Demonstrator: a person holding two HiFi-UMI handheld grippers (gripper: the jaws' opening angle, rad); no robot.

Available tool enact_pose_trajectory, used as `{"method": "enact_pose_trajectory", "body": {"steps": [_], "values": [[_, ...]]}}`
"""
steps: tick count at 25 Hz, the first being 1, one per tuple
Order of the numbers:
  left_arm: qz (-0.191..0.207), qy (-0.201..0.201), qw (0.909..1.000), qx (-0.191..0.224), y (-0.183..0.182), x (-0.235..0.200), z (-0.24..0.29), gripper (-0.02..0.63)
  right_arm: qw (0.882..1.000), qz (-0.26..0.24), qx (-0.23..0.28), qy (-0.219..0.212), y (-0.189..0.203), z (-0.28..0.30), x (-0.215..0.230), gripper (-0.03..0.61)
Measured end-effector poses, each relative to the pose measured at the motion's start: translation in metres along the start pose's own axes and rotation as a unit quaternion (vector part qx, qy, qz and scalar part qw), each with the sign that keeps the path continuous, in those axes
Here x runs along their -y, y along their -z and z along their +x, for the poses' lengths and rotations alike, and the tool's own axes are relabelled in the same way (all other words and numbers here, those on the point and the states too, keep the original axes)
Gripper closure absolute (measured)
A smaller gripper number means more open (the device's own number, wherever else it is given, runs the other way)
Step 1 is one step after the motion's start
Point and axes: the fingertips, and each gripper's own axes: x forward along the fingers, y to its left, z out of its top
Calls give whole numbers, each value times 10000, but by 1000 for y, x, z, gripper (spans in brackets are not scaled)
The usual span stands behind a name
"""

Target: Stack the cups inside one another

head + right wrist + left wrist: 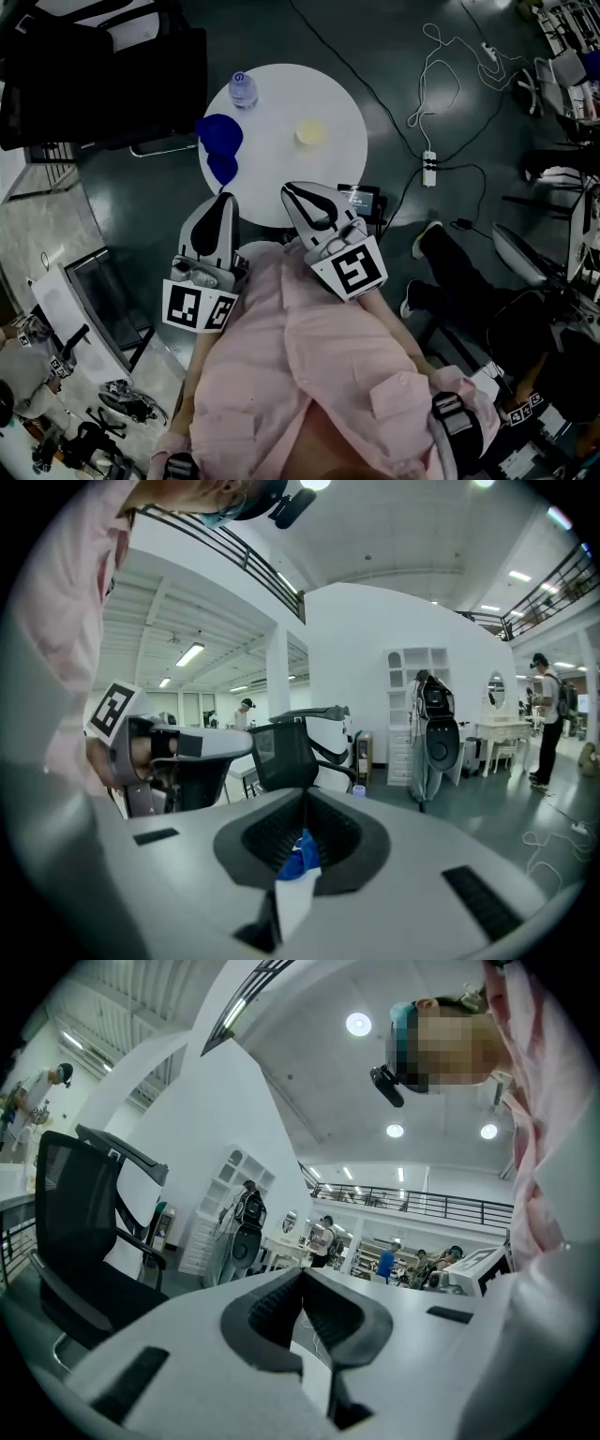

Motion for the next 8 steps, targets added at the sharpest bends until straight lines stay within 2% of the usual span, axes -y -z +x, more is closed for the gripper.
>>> {"method": "enact_pose_trajectory", "body": {"steps": [8], "values": [[-16, -5, 10000, 2, 0, 0, 2, 595, 10000, 18, 25, 19, -1, -1, 3, 543]]}}
